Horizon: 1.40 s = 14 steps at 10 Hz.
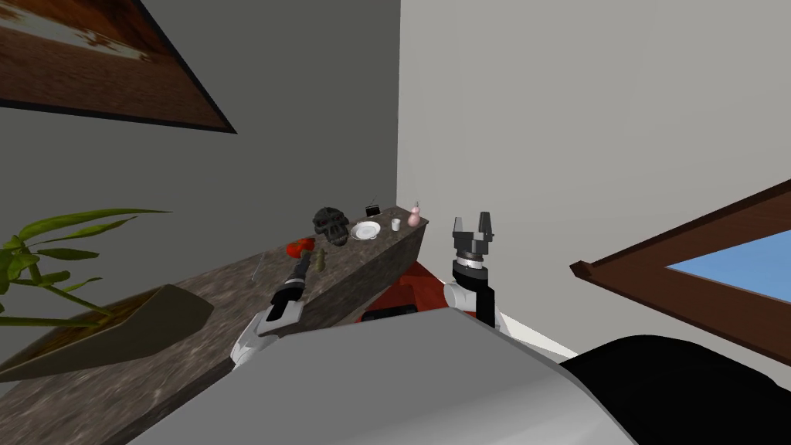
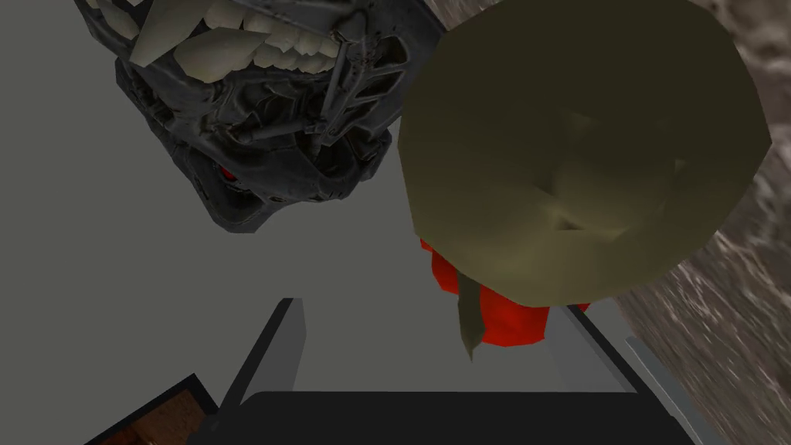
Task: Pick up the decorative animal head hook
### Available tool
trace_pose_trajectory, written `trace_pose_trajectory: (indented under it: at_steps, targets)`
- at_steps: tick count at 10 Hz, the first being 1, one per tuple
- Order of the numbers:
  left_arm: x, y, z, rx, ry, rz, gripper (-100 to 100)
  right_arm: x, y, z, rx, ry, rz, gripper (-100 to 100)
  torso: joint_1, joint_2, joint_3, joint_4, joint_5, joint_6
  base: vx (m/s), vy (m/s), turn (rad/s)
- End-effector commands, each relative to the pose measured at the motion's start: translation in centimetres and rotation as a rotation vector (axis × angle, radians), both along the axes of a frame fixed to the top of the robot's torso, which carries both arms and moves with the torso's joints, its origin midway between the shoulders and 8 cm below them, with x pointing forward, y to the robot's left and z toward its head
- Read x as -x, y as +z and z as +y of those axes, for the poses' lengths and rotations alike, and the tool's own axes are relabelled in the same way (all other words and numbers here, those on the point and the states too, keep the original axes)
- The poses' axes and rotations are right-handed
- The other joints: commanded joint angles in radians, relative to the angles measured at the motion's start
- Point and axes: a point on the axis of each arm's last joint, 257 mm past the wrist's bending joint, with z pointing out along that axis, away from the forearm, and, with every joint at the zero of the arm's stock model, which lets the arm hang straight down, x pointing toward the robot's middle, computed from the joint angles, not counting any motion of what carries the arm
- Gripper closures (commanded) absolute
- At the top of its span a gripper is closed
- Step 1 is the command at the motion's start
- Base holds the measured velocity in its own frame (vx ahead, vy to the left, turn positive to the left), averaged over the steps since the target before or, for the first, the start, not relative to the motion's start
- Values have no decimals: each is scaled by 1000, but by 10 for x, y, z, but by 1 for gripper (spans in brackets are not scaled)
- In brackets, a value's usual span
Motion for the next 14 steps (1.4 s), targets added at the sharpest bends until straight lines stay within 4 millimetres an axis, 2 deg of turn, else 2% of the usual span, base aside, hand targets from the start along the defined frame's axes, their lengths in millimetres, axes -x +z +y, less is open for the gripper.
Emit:
trace_pose_trajectory:
  at_steps: [1,2,4,5,6,7,8,10,11,13,14]
  targets:
    - [5,-16,6,12,9,31,-100,0,0,0,0,0,0,0,0,0,0,0,0,0,-10,-24,13]
    - [-8,4,12,2,-14,-16,-100,0,0,0,0,0,0,0,1,0,0,0,0,0,-21,-48,-64]
    - [1,-22,20,17,6,35,-100,0,0,0,0,0,0,0,0,0,0,0,0,0,-10,-38,-25]
    - [-12,2,28,2,-15,-16,-100,0,0,0,0,0,0,0,1,0,0,0,0,0,-18,-55,-77]
    - [-4,-19,35,17,4,27,-100,0,0,0,0,0,0,0,0,0,0,0,0,0,-15,-50,-44]
    - [-1,-25,37,21,9,39,-100,0,0,0,0,0,0,0,0,0,0,0,0,0,-7,-24,10]
    - [-12,-5,49,8,-2,-3,-100,0,0,0,0,0,0,0,2,0,0,0,0,0,-13,-53,-79]
    - [-2,-27,56,22,18,41,-100,0,0,0,0,0,0,0,0,0,0,0,0,0,-13,-38,-17]
    - [-13,0,68,5,7,-9,-100,0,0,0,0,0,0,0,1,0,0,0,0,0,-19,-59,-76]
    - [-3,-22,75,19,30,34,-100,0,0,0,0,0,0,0,0,0,0,0,0,0,-9,-39,-21]
    - [-1,-25,77,21,33,41,-100,0,0,0,0,0,0,0,2,0,0,0,0,0,0,0,0]
